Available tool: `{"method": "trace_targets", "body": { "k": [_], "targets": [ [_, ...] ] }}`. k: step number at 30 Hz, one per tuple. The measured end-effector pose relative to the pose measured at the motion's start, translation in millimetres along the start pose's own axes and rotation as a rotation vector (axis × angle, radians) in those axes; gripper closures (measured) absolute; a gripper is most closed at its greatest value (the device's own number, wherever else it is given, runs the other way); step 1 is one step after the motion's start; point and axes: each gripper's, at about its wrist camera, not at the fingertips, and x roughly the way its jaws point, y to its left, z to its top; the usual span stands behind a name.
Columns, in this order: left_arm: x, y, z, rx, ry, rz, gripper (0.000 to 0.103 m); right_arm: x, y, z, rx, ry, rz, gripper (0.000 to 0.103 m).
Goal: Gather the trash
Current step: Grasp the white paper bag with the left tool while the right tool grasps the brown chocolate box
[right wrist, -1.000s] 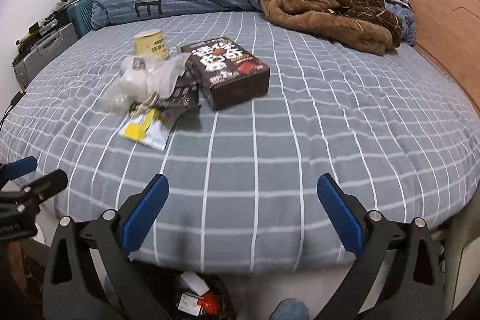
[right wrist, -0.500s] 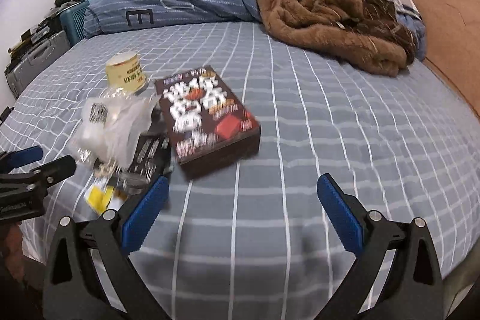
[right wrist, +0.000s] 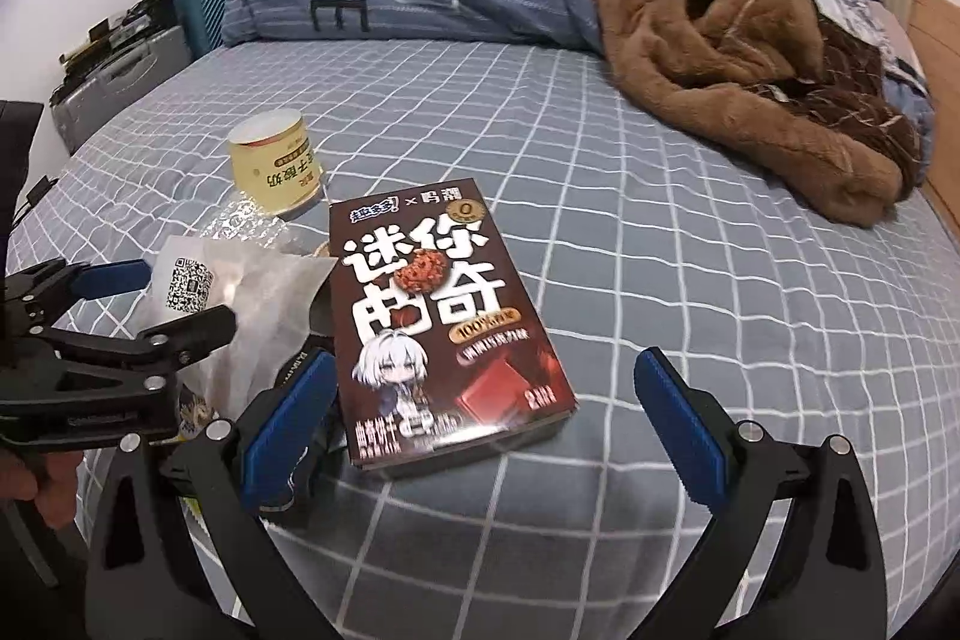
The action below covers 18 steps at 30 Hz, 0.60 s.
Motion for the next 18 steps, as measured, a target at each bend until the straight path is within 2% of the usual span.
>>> {"method": "trace_targets", "body": {
  "k": [3, 5, 9, 13, 18],
  "targets": [
    [8.6, -1.7, 4.9, 0.016, 0.021, 0.001, 0.032, 11.8, 3.4, 5.1, -0.022, 0.029, 0.013, 0.008],
    [14.2, -2.7, 6.0, 0.027, 0.038, 0.006, 0.051, 20.2, 3.6, 5.9, -0.019, 0.055, 0.018, 0.008],
    [22.1, -0.5, 3.6, 0.023, 0.052, 0.016, 0.075, 33.6, 3.7, 5.7, -0.023, 0.095, 0.037, 0.008],
    [18.1, 1.2, 5.0, 0.021, 0.035, 0.011, 0.082, 36.4, 4.8, 8.8, -0.007, 0.103, 0.064, 0.008],
    [7.1, 6.7, 7.3, -0.002, 0.016, -0.003, 0.083, 41.3, 19.0, 9.8, -0.042, 0.120, 0.058, 0.008]
  ]
}}
